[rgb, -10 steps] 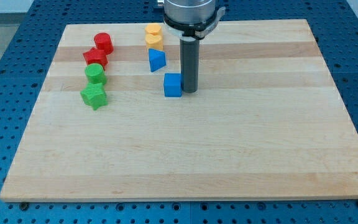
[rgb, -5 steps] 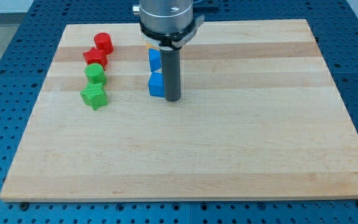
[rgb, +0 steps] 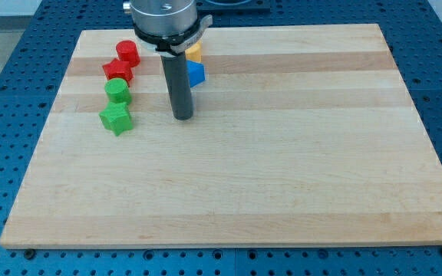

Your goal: Place the blue blocks at the bottom of the yellow blocks

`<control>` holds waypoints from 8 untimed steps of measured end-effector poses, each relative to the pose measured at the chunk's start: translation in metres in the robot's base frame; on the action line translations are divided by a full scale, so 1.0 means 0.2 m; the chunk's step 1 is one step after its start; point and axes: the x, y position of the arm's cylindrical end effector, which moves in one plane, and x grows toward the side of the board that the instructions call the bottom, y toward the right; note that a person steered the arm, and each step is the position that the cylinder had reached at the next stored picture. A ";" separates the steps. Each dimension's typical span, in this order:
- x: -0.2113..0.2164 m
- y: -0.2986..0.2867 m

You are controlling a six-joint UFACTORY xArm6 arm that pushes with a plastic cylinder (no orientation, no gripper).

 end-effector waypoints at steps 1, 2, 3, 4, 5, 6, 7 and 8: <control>0.00 0.00; 0.00 -0.01; 0.02 -0.10; 0.01 -0.21; -0.02 -0.19; -0.10 -0.08; -0.12 -0.06; -0.07 -0.13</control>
